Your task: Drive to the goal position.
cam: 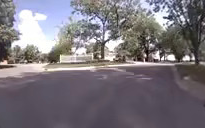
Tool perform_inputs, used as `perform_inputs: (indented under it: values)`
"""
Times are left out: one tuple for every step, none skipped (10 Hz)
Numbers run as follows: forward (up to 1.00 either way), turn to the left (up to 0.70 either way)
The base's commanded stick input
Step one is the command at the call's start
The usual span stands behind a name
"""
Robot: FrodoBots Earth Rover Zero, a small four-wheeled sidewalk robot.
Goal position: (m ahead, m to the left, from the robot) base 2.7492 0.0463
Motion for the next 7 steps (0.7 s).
perform_inputs:
  values:
    - [1.00,-0.40]
    - [1.00,-0.40]
    - [1.00,-0.40]
    - [1.00,-0.40]
    - [1.00,-0.25]
    - [1.00,-0.01]
    - [1.00,0.00]
